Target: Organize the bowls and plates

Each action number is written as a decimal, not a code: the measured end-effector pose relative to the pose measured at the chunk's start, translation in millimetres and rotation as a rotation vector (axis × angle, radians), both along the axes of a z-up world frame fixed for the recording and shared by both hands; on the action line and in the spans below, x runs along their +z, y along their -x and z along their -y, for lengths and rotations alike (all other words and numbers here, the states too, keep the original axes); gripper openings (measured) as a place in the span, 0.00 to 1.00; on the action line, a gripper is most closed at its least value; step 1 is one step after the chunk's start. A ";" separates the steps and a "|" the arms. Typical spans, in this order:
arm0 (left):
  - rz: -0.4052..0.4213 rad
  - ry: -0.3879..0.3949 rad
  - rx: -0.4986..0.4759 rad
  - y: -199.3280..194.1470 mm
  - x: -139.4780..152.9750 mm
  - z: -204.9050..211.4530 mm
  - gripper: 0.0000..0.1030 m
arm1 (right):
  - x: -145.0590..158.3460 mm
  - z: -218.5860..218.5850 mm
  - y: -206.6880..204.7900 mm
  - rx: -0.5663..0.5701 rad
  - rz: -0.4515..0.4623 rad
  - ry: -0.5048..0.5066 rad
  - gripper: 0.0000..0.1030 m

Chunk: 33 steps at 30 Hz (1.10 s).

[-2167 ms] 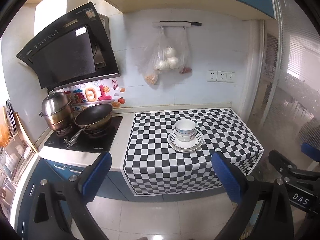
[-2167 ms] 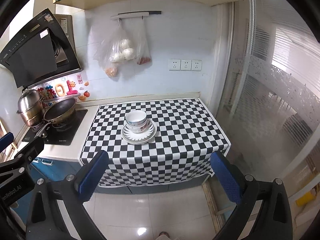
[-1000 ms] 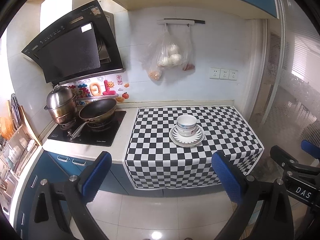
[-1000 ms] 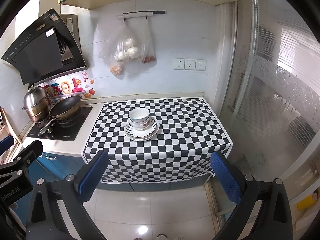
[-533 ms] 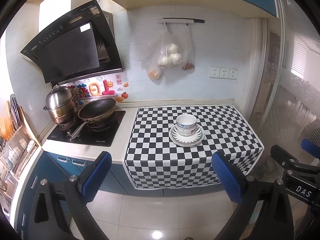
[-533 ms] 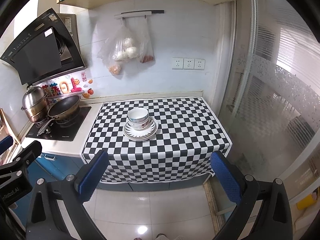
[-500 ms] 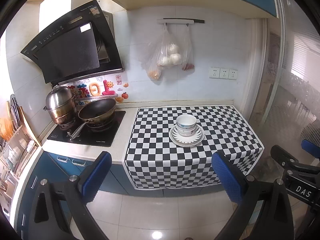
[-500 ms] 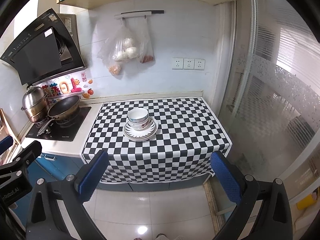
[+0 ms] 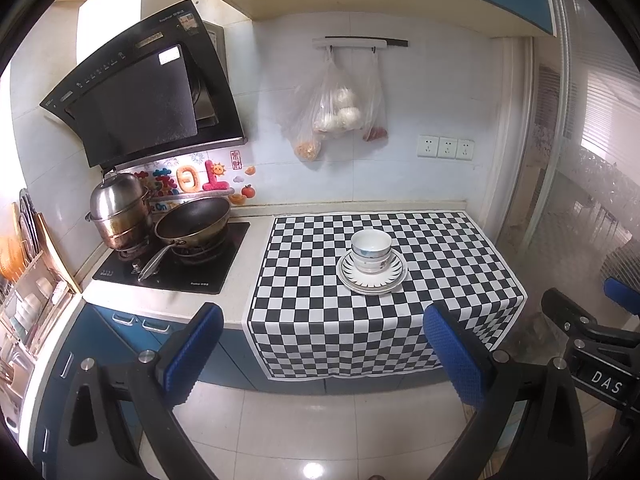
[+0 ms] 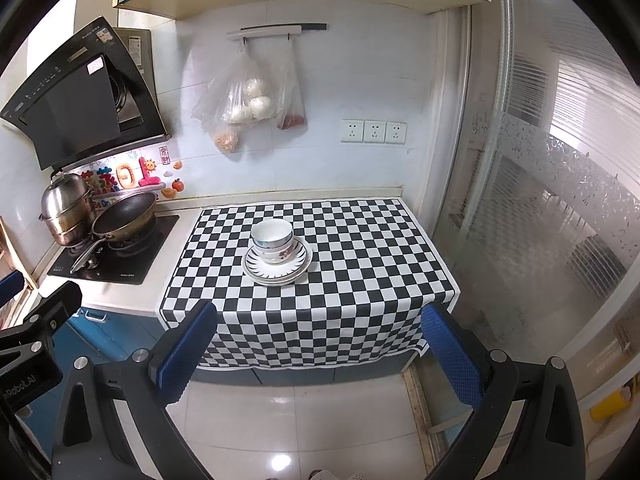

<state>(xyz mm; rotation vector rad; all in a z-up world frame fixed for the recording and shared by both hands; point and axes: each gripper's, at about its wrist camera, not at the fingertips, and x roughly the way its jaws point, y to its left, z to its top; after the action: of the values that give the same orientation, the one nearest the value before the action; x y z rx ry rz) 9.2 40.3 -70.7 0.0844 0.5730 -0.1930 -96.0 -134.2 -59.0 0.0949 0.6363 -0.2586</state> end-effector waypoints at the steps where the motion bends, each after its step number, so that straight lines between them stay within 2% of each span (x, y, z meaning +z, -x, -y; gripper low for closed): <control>1: -0.001 -0.001 -0.002 -0.6 -0.4 -0.1 1.00 | -0.3 -0.2 0.7 0.000 0.000 0.000 1.00; 33: 0.016 -0.004 -0.005 6.9 2.2 2.7 1.00 | 2.7 3.0 8.7 -0.012 0.011 0.010 1.00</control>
<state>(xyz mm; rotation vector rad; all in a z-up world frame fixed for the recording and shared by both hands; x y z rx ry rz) 2.3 37.5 -68.5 0.0913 0.5570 -0.1955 -104.7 -137.2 -56.3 0.0905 0.6238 -0.2725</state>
